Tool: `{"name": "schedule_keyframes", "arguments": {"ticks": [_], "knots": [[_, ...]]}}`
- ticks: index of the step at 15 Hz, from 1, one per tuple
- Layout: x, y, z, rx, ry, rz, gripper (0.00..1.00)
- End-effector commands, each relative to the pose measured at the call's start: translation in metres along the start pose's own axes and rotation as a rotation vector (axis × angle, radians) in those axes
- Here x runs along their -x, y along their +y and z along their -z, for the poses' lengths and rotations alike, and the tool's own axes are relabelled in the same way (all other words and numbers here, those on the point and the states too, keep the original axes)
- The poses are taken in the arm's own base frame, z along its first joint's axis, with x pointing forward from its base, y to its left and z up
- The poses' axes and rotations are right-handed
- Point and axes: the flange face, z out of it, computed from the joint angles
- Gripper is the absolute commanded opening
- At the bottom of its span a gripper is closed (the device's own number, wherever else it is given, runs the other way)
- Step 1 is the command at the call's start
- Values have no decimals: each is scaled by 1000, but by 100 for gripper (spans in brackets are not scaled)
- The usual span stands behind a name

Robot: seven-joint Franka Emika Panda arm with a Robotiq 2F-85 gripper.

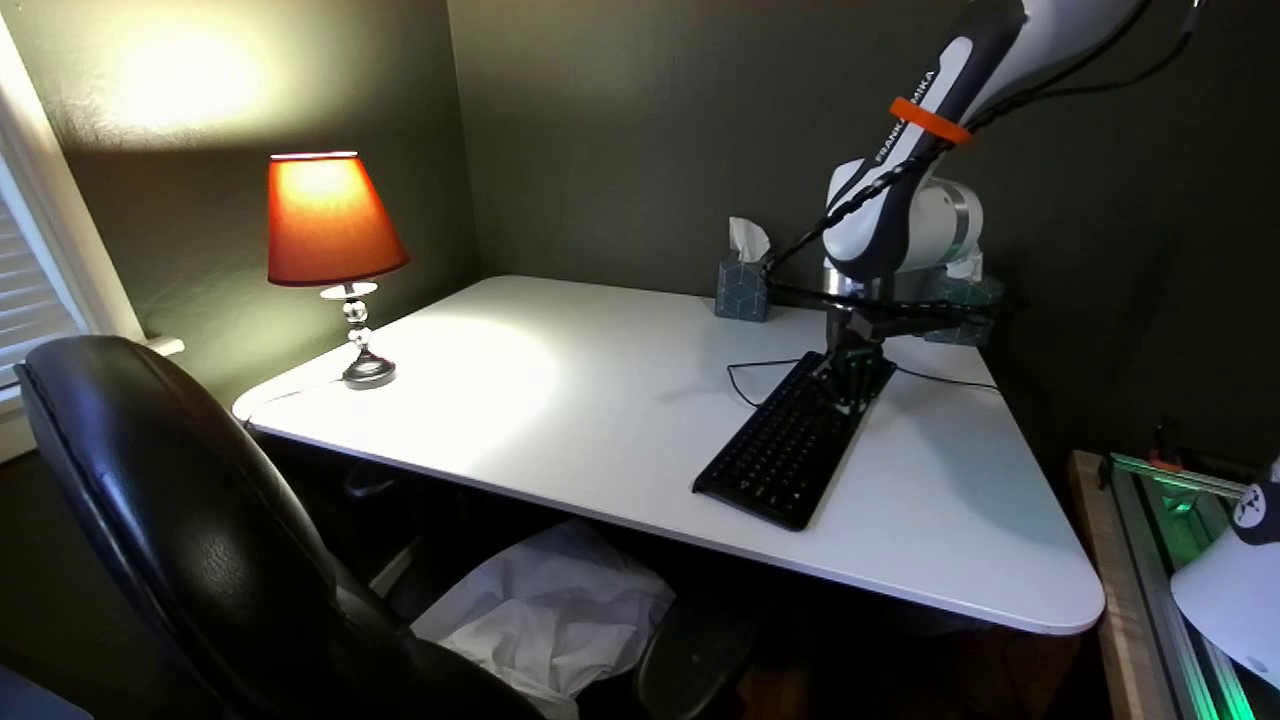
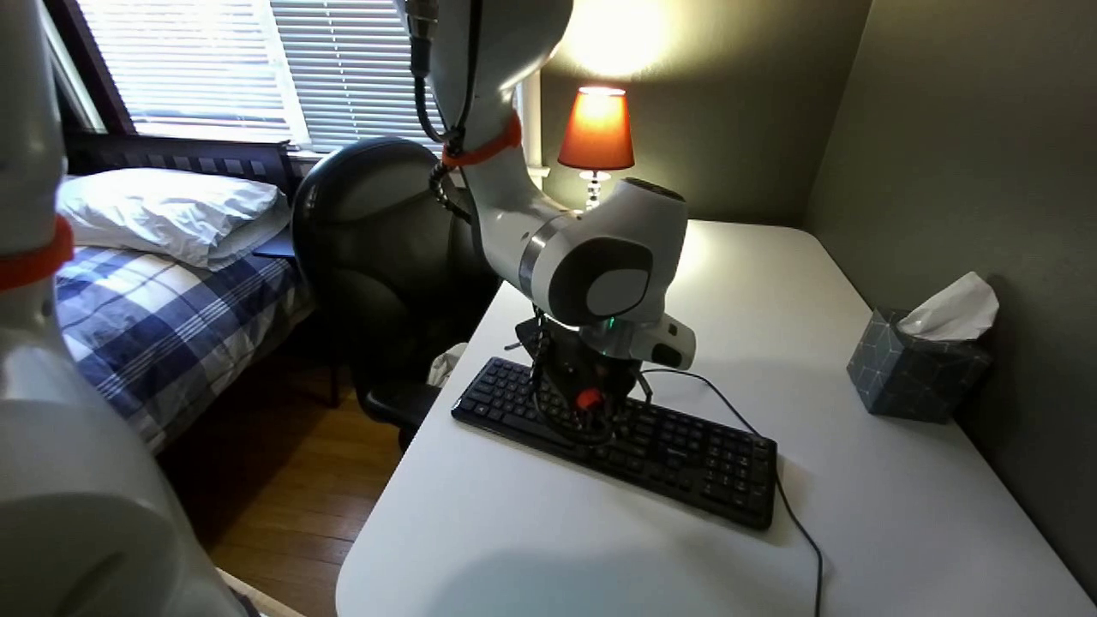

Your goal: Press a button on the keyboard

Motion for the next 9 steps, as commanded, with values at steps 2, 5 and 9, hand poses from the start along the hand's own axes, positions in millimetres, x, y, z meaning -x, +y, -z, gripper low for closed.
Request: {"name": "schedule_keyframes", "arguments": {"ticks": [2,5,9], "knots": [[-2,-8,-6,2,-19,45,0],[-3,-11,-9,18,-20,63,0],[-4,-14,-11,17,-20,84,0]]}}
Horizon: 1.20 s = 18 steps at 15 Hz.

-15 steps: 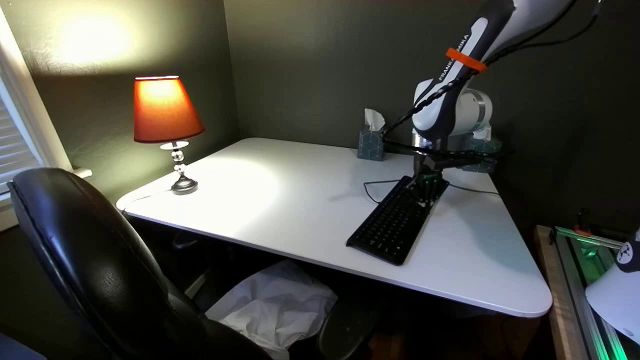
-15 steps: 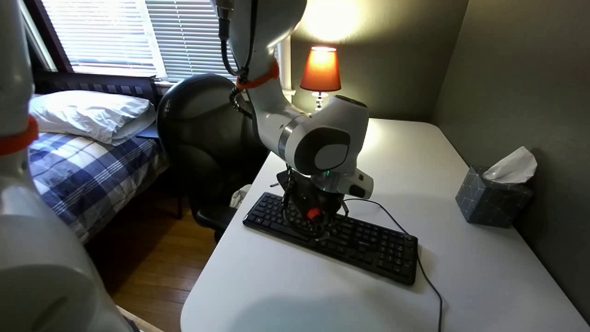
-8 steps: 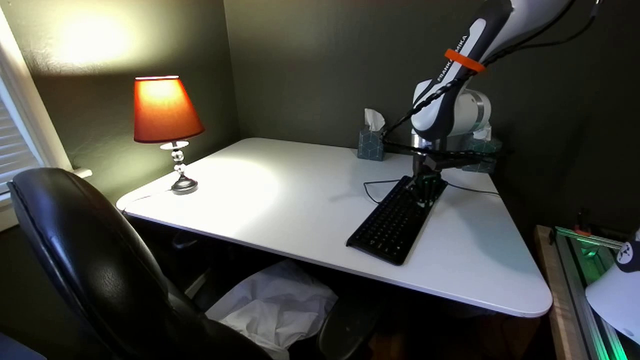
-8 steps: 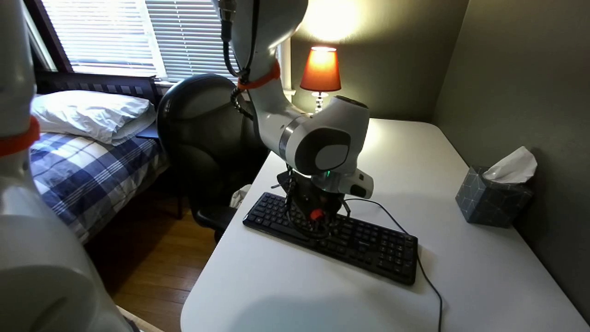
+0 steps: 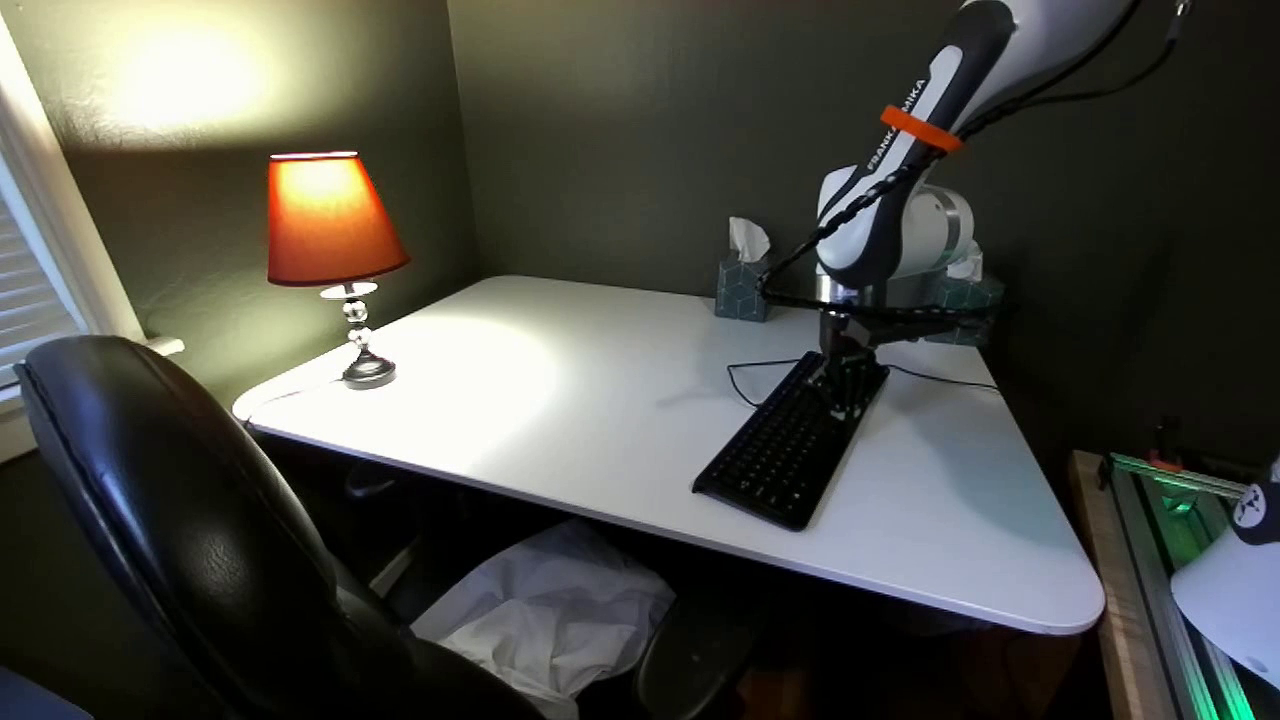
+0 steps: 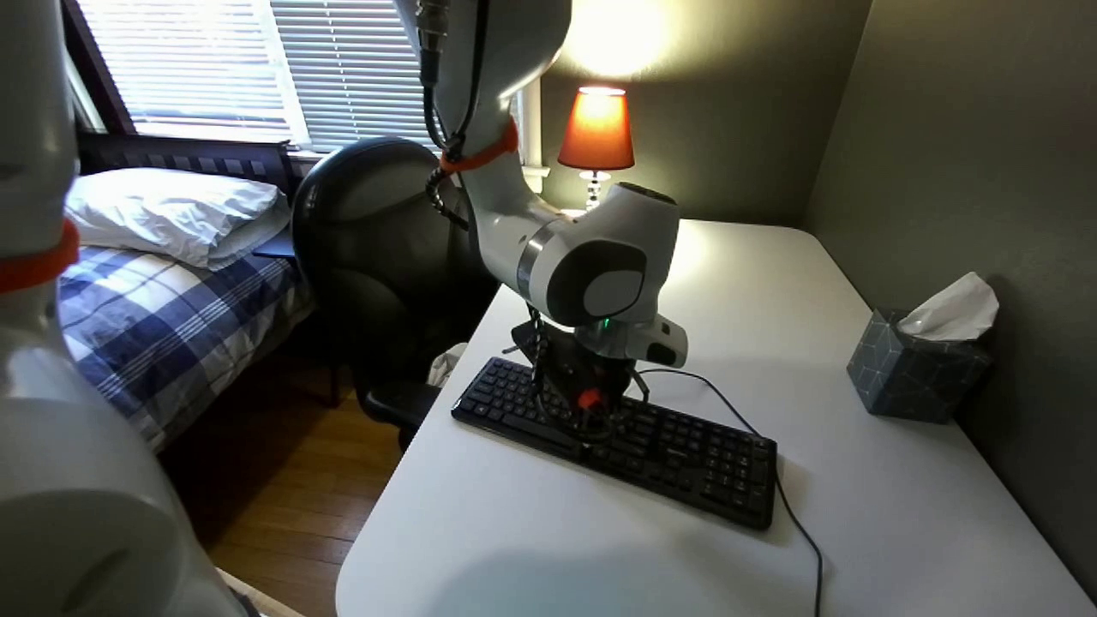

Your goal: Press a button on the keyboard

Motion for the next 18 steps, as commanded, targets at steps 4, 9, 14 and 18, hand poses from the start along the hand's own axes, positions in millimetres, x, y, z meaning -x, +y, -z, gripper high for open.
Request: {"name": "schedule_keyframes", "arguments": {"ticks": [4,9,14,18], "knots": [[-3,-8,-3,11,-8,37,0],[-4,-12,-2,17,0,51,0],[-7,-14,-1,28,2,61,0],[-9,-14,-3,34,-5,68,0]]}}
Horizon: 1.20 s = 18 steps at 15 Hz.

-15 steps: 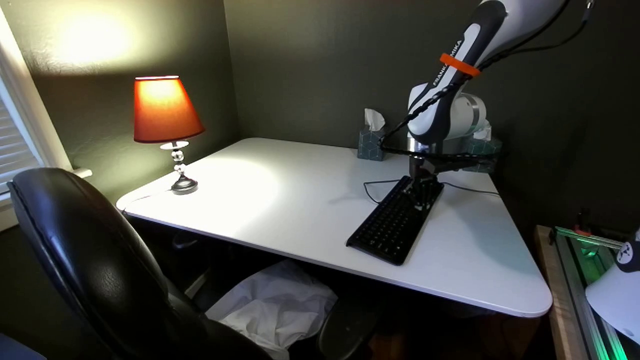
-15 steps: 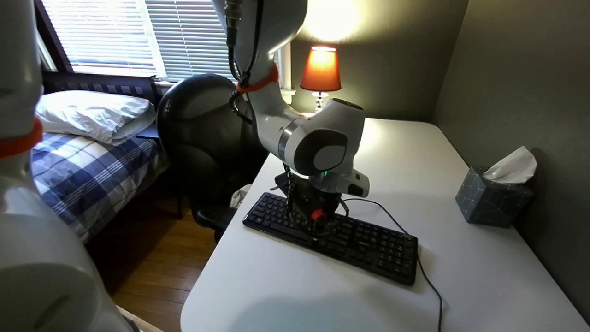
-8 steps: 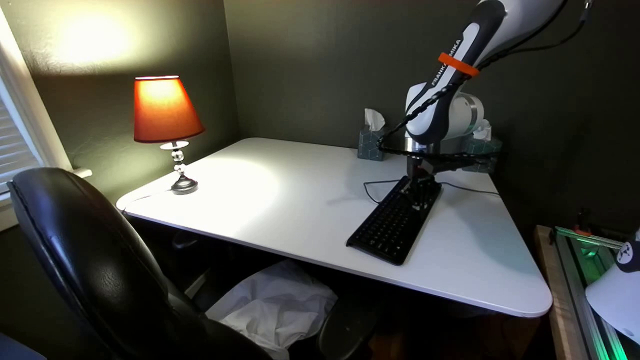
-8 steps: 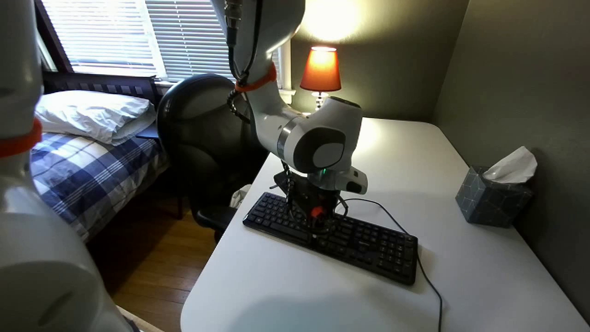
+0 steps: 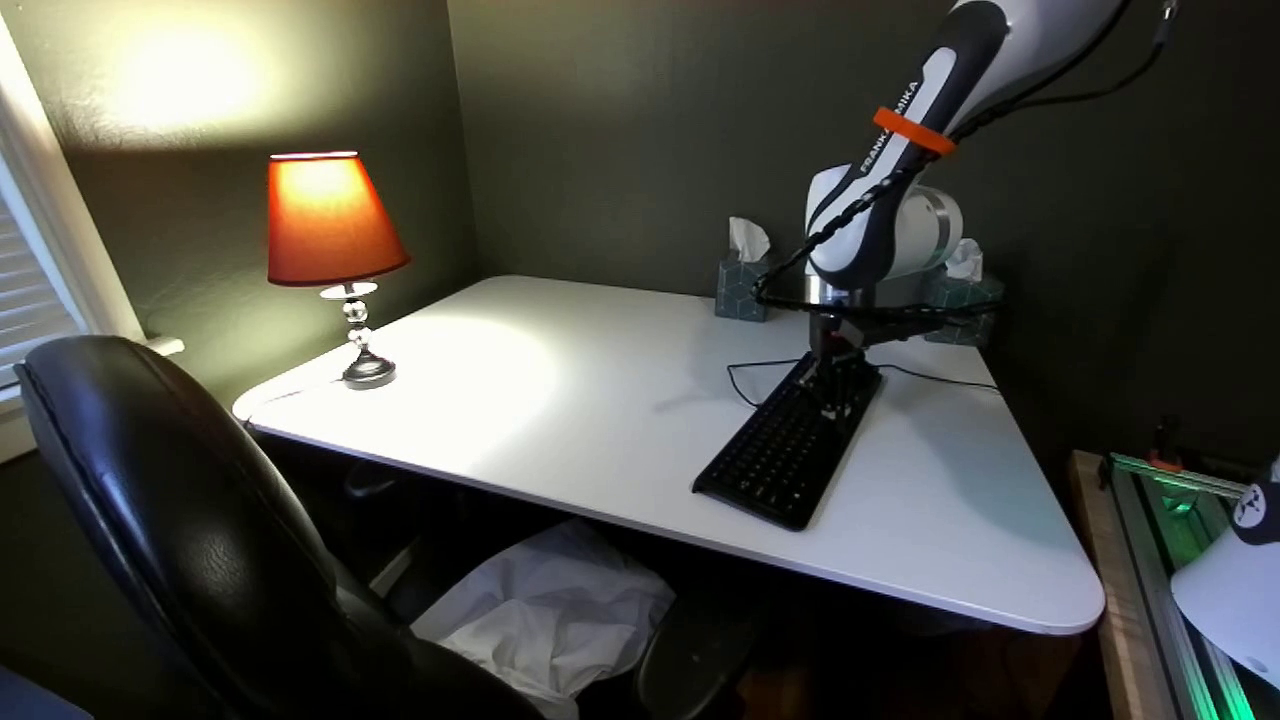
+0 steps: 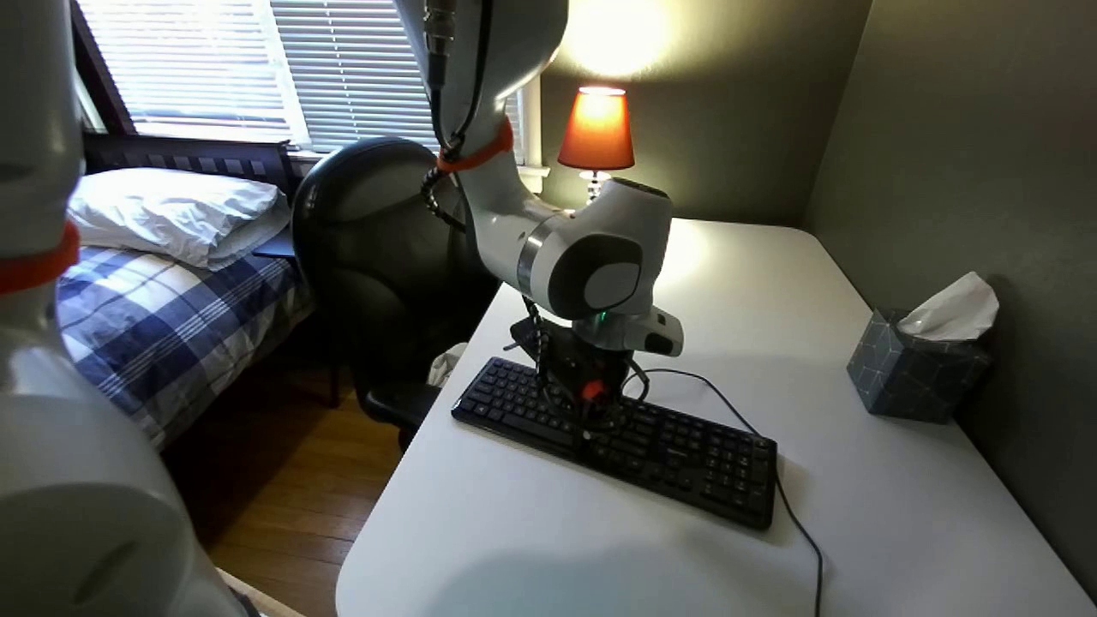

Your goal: Press a button on the keyboard

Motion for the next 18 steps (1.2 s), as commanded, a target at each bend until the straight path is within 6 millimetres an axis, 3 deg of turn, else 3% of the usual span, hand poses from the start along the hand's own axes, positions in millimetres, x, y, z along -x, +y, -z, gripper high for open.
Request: {"name": "schedule_keyframes", "arguments": {"ticks": [1,18], "knots": [[-4,-1,-5,18,-19,14,0],[-6,-3,-8,13,-31,15,0]]}}
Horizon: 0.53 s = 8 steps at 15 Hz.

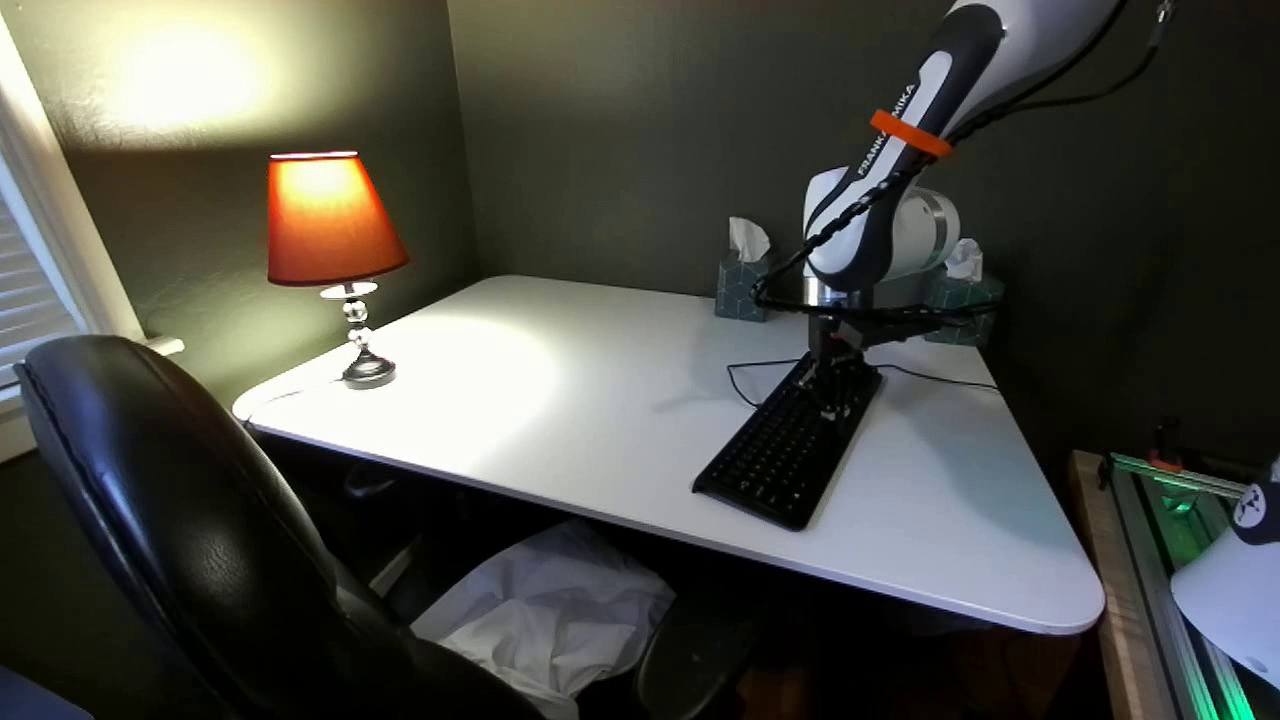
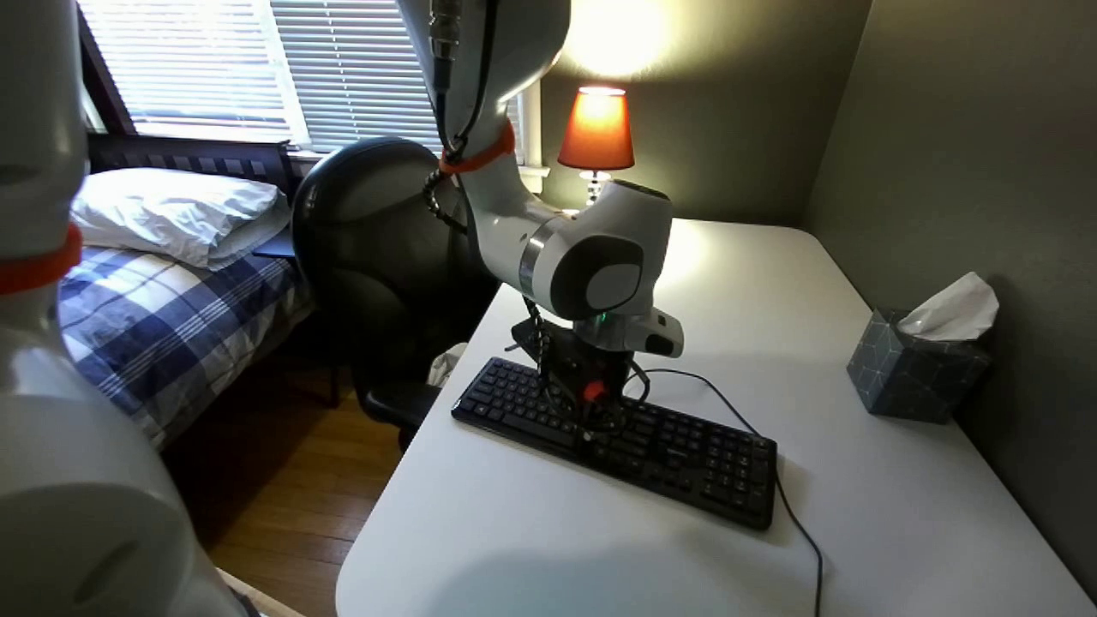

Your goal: Press a button on the keyboard

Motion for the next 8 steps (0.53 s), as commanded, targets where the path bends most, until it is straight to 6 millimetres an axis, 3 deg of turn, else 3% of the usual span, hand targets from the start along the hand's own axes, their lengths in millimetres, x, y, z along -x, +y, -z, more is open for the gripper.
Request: {"name": "schedule_keyframes", "arguments": {"ticks": [1,8], "knots": [[-4,-2,-5,10,-24,14,0],[3,-2,4,7,-2,13,0]]}}
